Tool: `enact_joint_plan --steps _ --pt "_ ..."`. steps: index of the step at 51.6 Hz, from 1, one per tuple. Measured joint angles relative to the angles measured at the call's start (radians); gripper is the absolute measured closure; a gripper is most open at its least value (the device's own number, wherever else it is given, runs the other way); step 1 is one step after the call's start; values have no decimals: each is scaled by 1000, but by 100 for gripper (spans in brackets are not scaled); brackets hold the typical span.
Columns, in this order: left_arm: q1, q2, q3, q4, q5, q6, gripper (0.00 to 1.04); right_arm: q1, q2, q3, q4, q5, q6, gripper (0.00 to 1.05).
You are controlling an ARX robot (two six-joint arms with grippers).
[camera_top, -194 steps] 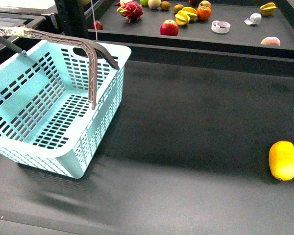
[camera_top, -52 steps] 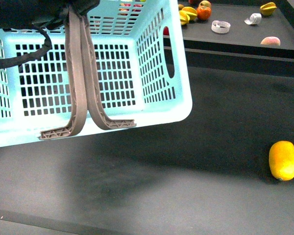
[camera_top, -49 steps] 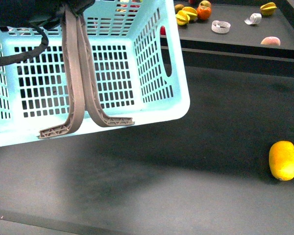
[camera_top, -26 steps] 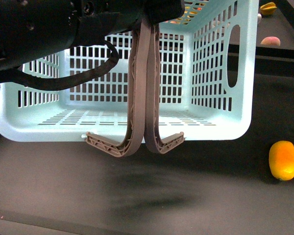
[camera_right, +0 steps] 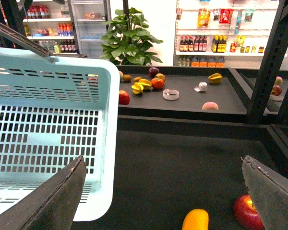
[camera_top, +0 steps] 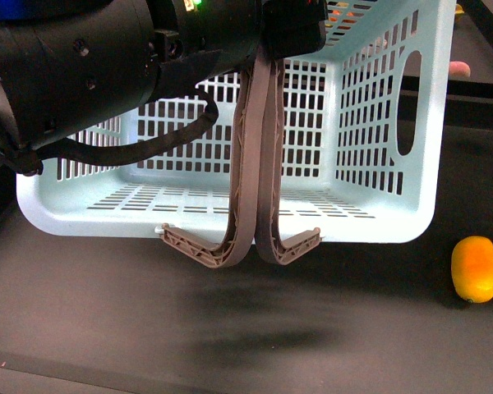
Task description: Pick mango with right arm and hold basket with left
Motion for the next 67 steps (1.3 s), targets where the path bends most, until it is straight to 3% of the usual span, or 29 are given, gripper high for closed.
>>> enact_joint_plan --steps 41,44,47,58,67 --pt "-9 0 3 -30 -20 24 96 0 0 0 0 0 0 8" --pt "-9 0 3 -30 -20 24 96 4 13 0 14 58 -18 8" --pt "-9 0 3 -30 -19 24 96 -16 54 0 54 71 -29 8" --pt "-9 0 3 -30 -20 24 96 -167 373 2 314 -41 -46 8" --pt "-9 0 3 -30 -20 24 96 -273 942 98 728 -95 -82 8"
